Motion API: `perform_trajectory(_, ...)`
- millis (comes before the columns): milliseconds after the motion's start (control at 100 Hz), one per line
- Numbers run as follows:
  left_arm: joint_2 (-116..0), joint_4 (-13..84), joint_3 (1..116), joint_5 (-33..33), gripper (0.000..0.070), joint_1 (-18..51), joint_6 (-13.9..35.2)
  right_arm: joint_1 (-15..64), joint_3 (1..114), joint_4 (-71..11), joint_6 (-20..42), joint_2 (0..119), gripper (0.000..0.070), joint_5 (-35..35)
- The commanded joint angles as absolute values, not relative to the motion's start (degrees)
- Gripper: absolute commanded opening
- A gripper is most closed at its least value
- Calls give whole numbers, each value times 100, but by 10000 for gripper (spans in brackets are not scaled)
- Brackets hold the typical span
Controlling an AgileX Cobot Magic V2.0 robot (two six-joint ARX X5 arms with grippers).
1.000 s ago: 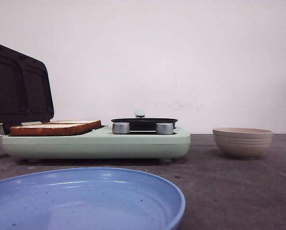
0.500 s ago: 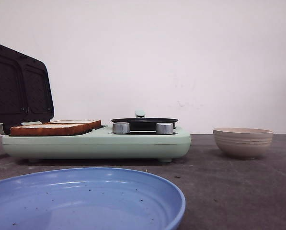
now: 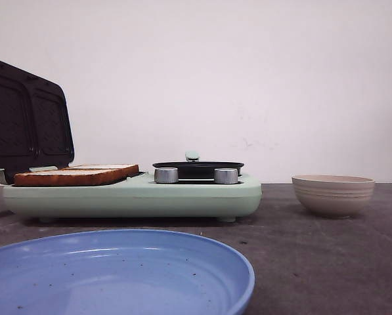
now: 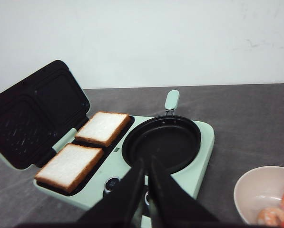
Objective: Make breakfast with bread and shrimp
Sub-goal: 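Reach the left gripper to the sandwich maker lid handle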
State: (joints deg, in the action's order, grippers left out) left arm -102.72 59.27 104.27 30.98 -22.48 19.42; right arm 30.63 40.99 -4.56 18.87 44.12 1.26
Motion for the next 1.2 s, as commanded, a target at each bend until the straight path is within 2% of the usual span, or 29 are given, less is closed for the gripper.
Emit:
perform_trajectory(0,-10447,5946,10569,3177,470,-2259,2115,3092,4154,-429,1879,4449,4,196)
perform_trajectory(370,-10763,5769,10569,3216,455,-2104,2222,3092,4154,-425,1883,4462,4,414)
perform_trajectory(490,-10763,5714,10569,3218,303,-2073,2311,3089,4154,-421,1887,4517,4,478)
perform_trajectory(590,-10763,5725,10569,3216,205,-2029,2309,3089,4154,-381,1909,4565,4,475)
perform_trajectory(730,-10763,5725,10569,3216,162,-1935,2298,3089,4154,-340,1911,4606,4,473)
perform_trajectory(820,-10763,5719,10569,3216,1,-1863,2272,3089,4154,-340,1914,4609,4,473)
perform_trajectory(1190,-10763,5605,10569,3218,0,-1476,2171,3089,4154,-342,1911,4609,4,467)
